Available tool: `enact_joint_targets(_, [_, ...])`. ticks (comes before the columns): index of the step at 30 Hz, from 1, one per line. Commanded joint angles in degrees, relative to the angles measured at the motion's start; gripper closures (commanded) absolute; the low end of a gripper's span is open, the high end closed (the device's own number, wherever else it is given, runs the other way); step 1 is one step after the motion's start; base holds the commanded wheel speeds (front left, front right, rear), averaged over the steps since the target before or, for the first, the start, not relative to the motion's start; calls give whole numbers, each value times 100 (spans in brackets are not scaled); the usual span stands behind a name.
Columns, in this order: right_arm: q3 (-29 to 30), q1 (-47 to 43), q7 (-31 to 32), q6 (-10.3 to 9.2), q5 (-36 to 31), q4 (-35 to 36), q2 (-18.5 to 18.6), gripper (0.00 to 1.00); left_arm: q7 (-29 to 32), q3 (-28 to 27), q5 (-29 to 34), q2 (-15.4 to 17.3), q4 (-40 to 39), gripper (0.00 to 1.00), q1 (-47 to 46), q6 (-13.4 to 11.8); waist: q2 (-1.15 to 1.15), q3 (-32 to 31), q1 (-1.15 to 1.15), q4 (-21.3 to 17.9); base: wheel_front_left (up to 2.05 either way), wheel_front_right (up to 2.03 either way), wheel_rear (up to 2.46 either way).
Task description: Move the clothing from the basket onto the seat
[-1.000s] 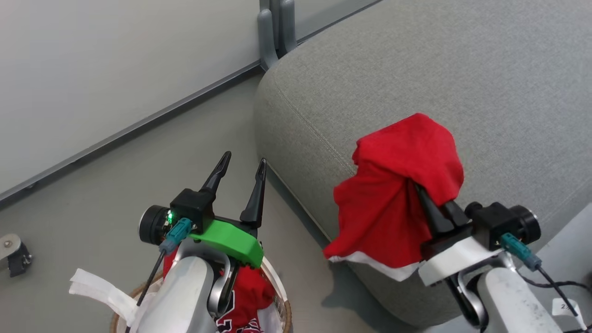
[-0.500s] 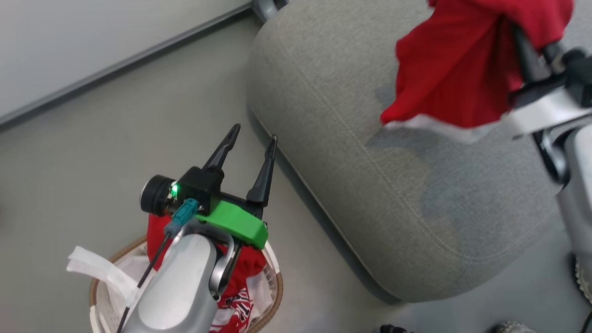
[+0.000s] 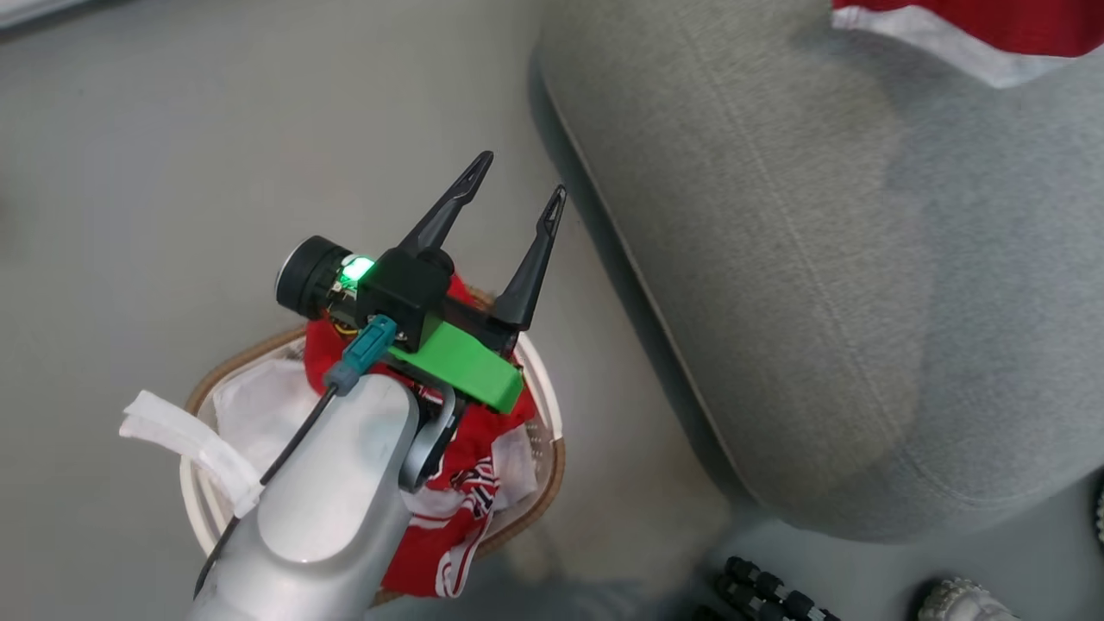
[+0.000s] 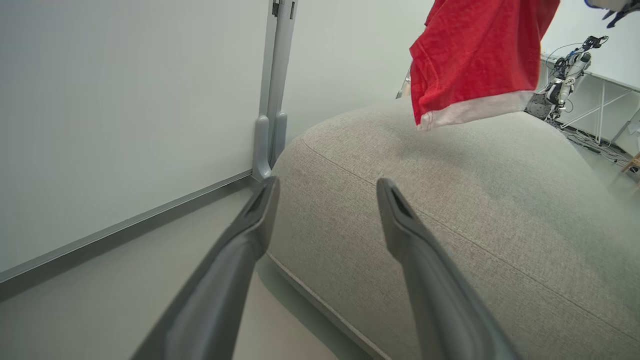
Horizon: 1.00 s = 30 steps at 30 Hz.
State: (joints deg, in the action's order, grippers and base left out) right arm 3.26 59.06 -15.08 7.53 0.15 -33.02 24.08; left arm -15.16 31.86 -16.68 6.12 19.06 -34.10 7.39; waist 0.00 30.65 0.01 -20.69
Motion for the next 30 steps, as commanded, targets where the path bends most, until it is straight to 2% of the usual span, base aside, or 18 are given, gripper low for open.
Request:
enact_joint_targets(1, [162,72,-14,-8,-68,-143,-45,100,0,26,-25,64,-22,0,-162,12,0,501,-1,497,0,0,0])
enact_joint_targets(9, [848,-524,-14,-8,-295,-842,-546,100,1,17,-158,148,75,0,-137,14,0,514,-1,601,0,0,0])
enact_joint_targets(10, [966,-656,-14,-8,-331,-900,-619,87,1,-1,-173,147,105,0,-95,14,0,461,-1,601,0,0,0])
enact_joint_targets(11, [1091,-777,-14,-8,-347,-920,-664,54,1,-32,-184,145,126,0,-62,14,0,418,-1,601,0,0,0])
enact_joint_targets(12, [1231,-954,-14,-8,-382,-936,-724,0,1,-77,-198,139,154,0,-26,14,0,355,-1,596,0,0,0])
enact_joint_targets(18, [1720,-1811,-14,-8,-379,-723,-1012,0,1,-331,-200,76,275,0,215,14,0,-87,-1,565,0,0,0])
enact_joint_targets(23, [1989,-2462,-14,-8,-239,-238,-1204,0,1,-613,-202,-17,278,0,542,13,0,-518,-1,559,0,0,0])
enact_joint_targets(28, [1903,-2979,-14,-8,-103,254,-1364,0,1,-972,-143,-115,273,0,931,-32,0,-954,-1,657,0,0,0])
enact_joint_targets(30, [1593,-3269,-14,-8,-2,551,-1443,0,1,-1213,-94,-176,275,0,1170,-47,0,-1224,-1,768,0,0,0])
